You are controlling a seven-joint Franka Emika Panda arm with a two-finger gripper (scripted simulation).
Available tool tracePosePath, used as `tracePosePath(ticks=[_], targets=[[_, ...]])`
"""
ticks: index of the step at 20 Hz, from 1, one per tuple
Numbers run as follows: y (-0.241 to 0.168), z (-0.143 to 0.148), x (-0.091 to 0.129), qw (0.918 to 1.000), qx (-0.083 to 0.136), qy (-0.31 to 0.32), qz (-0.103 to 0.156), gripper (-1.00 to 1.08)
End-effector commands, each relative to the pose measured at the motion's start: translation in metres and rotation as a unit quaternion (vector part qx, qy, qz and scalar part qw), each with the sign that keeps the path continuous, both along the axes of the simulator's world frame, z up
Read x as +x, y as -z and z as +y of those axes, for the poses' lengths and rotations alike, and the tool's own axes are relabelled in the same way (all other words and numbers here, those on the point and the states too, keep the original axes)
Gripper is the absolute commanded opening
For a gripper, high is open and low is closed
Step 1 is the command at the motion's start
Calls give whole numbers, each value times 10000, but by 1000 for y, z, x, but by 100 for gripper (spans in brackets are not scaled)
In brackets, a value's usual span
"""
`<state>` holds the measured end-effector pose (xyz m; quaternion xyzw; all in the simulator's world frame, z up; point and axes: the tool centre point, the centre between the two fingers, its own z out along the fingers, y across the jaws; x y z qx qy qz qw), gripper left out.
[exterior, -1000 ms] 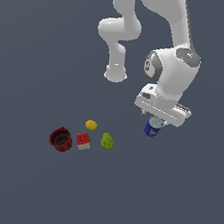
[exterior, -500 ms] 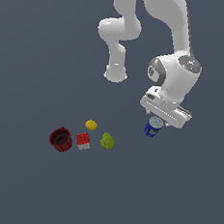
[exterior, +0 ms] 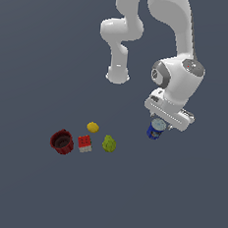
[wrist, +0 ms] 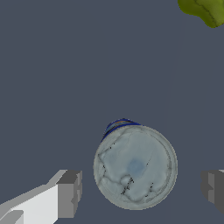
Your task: Pick up a designated object from a clutter of objects.
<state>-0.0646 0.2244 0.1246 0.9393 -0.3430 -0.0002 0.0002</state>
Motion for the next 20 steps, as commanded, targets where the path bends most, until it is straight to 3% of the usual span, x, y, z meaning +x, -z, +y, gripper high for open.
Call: tracePosePath(ticks=[1,18,19,20], targets=[[0,0,0,10000,0,2,-1,100],[50,0,-1,10000,2,16,-2,100],[50,0,-1,10000,2,16,-2,-100],[50,0,-1,10000,2,16,-2,-100]])
